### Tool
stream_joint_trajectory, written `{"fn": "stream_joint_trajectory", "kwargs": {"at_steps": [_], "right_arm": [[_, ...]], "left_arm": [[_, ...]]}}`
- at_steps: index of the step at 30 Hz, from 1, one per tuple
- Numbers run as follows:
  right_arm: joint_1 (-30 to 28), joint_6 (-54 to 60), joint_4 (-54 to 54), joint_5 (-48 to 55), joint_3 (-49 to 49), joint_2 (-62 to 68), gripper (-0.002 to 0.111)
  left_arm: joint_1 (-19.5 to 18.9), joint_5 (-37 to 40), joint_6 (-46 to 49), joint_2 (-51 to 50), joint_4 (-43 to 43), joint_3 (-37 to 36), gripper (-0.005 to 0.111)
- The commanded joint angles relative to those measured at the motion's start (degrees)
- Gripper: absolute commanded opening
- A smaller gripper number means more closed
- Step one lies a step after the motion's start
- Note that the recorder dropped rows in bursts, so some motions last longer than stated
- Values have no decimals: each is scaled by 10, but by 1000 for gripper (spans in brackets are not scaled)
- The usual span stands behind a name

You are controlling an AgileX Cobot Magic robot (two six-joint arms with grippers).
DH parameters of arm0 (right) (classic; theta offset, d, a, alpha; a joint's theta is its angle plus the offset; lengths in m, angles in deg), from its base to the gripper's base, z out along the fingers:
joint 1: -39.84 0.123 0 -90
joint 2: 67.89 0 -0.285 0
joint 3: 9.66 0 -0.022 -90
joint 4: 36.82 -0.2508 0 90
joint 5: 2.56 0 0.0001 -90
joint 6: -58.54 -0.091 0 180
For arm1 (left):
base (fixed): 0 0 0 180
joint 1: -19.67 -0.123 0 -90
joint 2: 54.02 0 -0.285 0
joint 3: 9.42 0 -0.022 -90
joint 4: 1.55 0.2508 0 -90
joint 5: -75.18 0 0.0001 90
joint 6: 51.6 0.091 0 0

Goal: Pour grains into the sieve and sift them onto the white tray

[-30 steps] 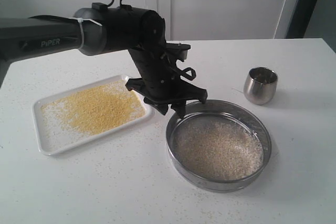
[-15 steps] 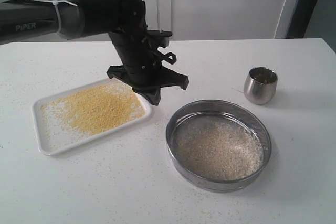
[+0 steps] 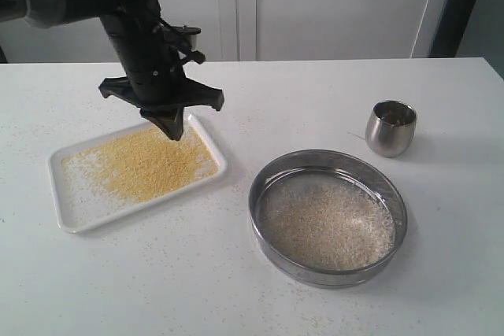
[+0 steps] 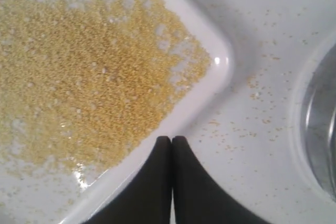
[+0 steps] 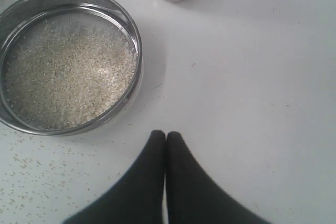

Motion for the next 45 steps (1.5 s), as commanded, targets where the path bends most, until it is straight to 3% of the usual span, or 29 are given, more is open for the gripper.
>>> {"fn": "stream_joint_trajectory", "kwargs": {"at_steps": [1,16,26,34,45], "right_arm": [[-2,-2,-2,-4,4,-3,0],[-2,-2,-2,-4,4,-3,0],[-2,-2,-2,-4,4,-3,0],[-2,-2,-2,-4,4,-3,0],[-2,-2,-2,-4,4,-3,0]], "left_arm": [[-29,36,15,9,-2,3,0],[-123,55,29,58,0,-19,0],[-214,20,38,209,-8,-174,0],[-220,-7,34,356,-9,-305,0],[-220,-4,34,486,-9,-392,0]]}}
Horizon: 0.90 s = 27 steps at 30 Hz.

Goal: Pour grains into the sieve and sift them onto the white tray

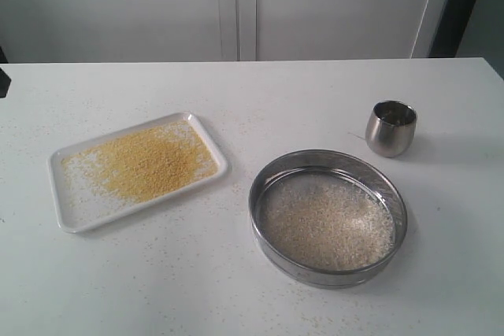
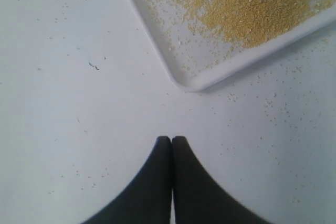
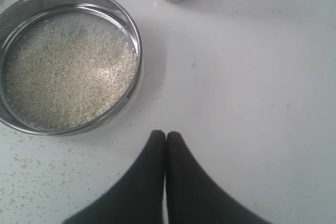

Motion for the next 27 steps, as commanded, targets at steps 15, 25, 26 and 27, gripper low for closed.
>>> {"fn": "stream_joint_trajectory", "kwargs": {"at_steps": [15,25,26,27], "right_arm": [[-2,-2,-2,-4,4,-3,0],[-2,-2,-2,-4,4,-3,0],[-2,-2,-2,-4,4,-3,0],[-2,-2,-2,-4,4,-3,0]], "left_arm": [[-2,6,30,147,5,-53,0],[-2,6,30,147,5,-53,0],[-2,6,30,147,5,-53,0],[-2,6,30,147,5,-53,0]]}}
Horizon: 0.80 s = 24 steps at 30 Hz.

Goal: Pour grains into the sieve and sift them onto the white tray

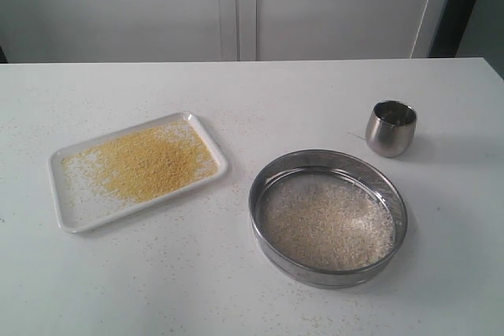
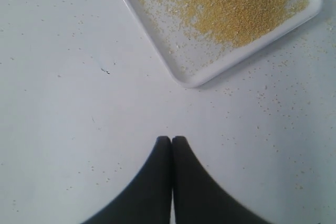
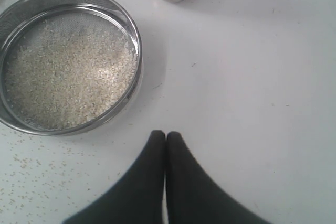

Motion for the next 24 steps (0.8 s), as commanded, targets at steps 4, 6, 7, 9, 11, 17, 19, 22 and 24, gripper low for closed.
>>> {"fn": "stream_joint_trajectory", "kwargs": {"at_steps": [4,6,7,9,11,17,19,22,24], "right_arm": [[-2,-15,-2,-4,4,-3,0],[-2,-15,-2,-4,4,-3,0],[-2,-15,-2,-4,4,-3,0],[-2,-15,-2,-4,4,-3,0],[-2,-15,-2,-4,4,-3,0],[-2,-15,-2,-4,4,-3,0],[-2,-15,-2,-4,4,-3,0],[-2,-15,-2,-4,4,-3,0],[-2,-15,-2,-4,4,-3,0]], "left_arm": [[-2,1,1,6,7,-4,0],[-2,1,1,9,7,-4,0],[-2,1,1,12,7,-4,0],[-2,2,1,20,7,-4,0],[-2,7,1,32,7,-5,0],[-2,-1,1,83,22,-47,0],[-2,-3,1,103,38,-68,0],[-2,-15,1,134,48,-101,0],[-2,-32,1,157,51,-126,0]]}}
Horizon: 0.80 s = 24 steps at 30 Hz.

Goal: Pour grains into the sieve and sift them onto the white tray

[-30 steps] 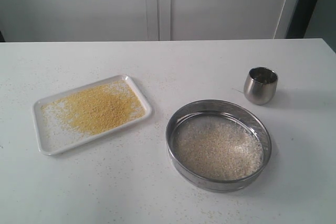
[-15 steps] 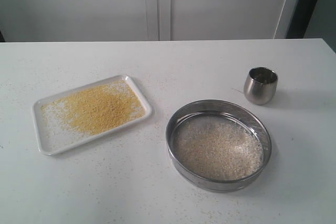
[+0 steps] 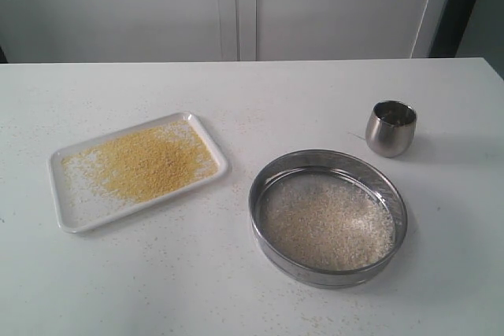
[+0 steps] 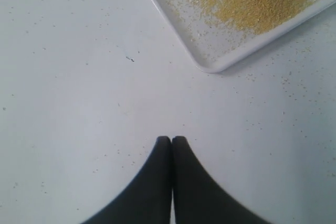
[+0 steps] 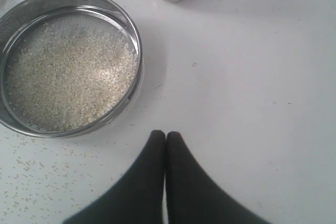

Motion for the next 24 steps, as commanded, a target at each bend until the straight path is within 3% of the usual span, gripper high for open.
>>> {"fn": "stream_joint_trajectory", "kwargs": {"at_steps": [1,11,18,24], "right_arm": [[-2,-3,-2,-4,4,-3,0],[-2,-3,-2,-4,4,-3,0],[-2,-3,-2,-4,4,-3,0],[-2,-3,-2,-4,4,-3,0]], "left_arm": [[-2,-32,1,49,9,-50,0],[-2,-141,1,172,9,-198,0],[-43,-215,1,272,9,-313,0],[-47,-248,1,361,9,-390,0]]}}
